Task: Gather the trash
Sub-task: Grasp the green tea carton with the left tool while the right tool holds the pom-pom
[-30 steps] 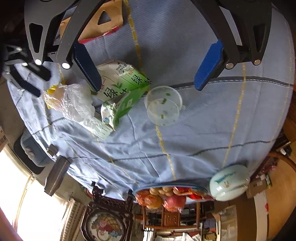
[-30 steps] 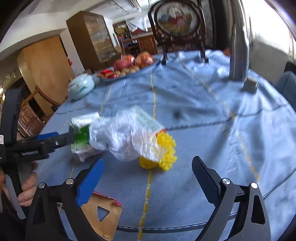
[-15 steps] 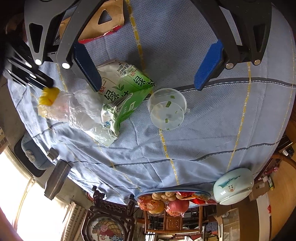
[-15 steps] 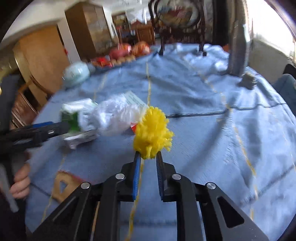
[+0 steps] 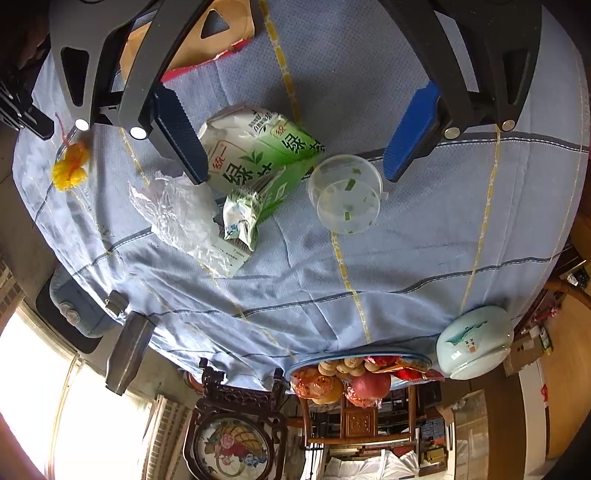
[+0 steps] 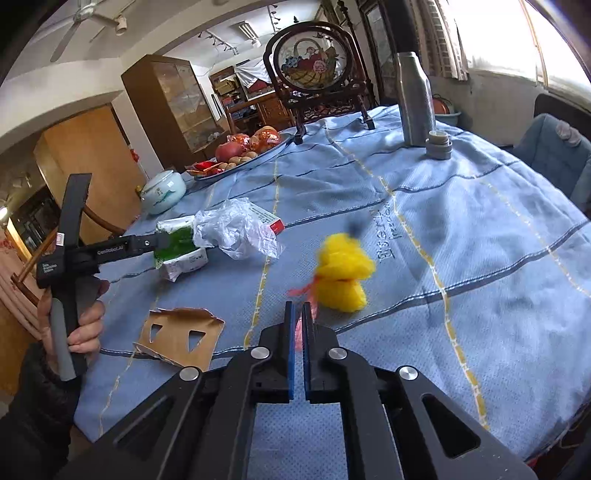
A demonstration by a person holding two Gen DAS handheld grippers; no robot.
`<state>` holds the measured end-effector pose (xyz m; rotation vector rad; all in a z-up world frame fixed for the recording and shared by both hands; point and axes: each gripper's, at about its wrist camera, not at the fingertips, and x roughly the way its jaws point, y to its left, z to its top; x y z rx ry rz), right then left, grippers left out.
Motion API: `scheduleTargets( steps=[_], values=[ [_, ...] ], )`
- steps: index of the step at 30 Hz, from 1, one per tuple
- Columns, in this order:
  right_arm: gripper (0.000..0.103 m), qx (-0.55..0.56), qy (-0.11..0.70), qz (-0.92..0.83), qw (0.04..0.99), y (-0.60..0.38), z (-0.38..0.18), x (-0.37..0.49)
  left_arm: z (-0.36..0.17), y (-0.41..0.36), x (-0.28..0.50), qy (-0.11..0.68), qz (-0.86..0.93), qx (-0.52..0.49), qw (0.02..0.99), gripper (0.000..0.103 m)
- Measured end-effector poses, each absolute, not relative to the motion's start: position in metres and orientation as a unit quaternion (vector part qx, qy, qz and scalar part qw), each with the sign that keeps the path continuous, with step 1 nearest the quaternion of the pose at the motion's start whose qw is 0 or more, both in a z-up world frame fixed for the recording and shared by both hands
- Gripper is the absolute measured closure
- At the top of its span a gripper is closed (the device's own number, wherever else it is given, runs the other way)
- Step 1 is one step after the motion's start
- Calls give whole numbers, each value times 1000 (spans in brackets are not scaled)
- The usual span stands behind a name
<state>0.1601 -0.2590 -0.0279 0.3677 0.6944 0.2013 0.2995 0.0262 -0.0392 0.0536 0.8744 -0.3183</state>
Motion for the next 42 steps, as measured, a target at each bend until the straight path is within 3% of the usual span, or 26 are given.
scheduleTargets(
  steps=[2,3,6,8,11,15,19,21,26,27,28,36,38,42],
  values=[
    [75,191,335,101,917,-260,-27,159,-40,26,301,426,-155,27,891,16],
    [59,192,332,99,918,-260,-27,159,-42,26,303,428,-156,27,890,17],
    [57,185,321,83,925,-260,-22,156,-49,25,310,447,-161,25,879,33],
    [57,193,318,85,924,-263,-21,154,-54,26,314,464,-171,15,869,59],
    [57,195,319,82,924,-263,-22,155,-53,30,313,468,-182,2,865,75],
    [55,196,322,73,923,-265,-23,159,-42,31,302,455,-201,-11,867,82],
    [31,192,321,51,926,-267,-22,164,-33,21,290,432,-207,16,877,82],
    [29,193,325,44,925,-267,-24,171,-37,13,288,433,-206,33,877,82],
    [34,207,364,49,907,-265,-39,200,-53,4,298,450,-187,58,871,74],
    [56,209,367,51,905,-264,-40,203,-54,5,300,452,-184,56,871,70],
    [91,208,372,55,903,-262,-42,206,-55,6,302,453,-181,54,872,62],
    [91,232,362,74,900,-264,-48,191,-47,11,300,437,-199,28,877,27],
    [89,230,363,75,900,-263,-48,188,-37,5,288,407,-214,39,887,8],
    [89,226,363,82,900,-262,-47,186,-36,-20,274,364,-199,117,902,6]
  ],
)
